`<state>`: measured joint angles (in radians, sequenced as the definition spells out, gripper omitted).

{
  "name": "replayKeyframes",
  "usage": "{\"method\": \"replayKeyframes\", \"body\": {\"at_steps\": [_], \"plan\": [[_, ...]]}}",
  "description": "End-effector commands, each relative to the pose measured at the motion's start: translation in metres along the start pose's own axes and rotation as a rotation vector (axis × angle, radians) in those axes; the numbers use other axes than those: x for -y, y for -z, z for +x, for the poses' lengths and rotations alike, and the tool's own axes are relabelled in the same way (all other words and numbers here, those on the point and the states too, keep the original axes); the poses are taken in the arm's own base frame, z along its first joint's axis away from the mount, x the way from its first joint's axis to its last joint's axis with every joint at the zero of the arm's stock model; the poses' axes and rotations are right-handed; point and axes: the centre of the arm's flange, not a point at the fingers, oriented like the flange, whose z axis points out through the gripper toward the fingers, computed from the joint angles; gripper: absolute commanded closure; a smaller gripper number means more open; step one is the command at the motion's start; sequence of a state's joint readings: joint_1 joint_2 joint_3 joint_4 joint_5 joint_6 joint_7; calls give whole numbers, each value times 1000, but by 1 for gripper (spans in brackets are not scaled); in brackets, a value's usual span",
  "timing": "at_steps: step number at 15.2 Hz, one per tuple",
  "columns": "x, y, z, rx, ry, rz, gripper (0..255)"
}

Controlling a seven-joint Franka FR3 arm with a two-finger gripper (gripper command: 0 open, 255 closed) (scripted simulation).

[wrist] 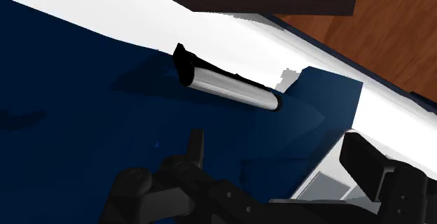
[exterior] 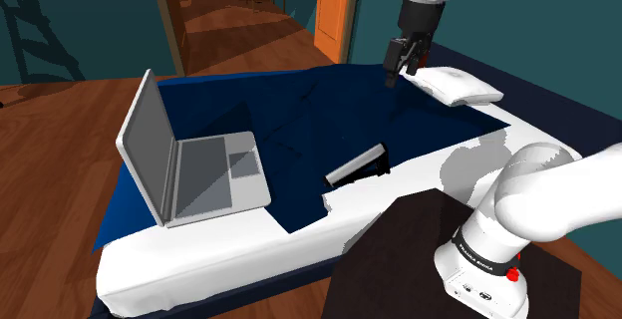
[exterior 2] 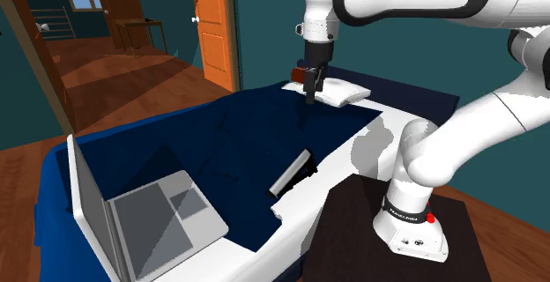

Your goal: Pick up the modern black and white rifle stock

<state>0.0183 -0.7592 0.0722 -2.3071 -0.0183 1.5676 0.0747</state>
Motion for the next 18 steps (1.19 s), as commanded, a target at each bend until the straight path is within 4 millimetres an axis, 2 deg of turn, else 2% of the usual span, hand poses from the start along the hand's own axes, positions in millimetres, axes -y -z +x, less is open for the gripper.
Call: {"method": "replayKeyframes", "body": {"at_steps": [1, 10, 18], "plan": [[0, 0, 0, 0, 0, 0, 0], [5, -114, 70, 206, 382, -53, 0], [22, -227, 107, 388, 722, -101, 0]]}}
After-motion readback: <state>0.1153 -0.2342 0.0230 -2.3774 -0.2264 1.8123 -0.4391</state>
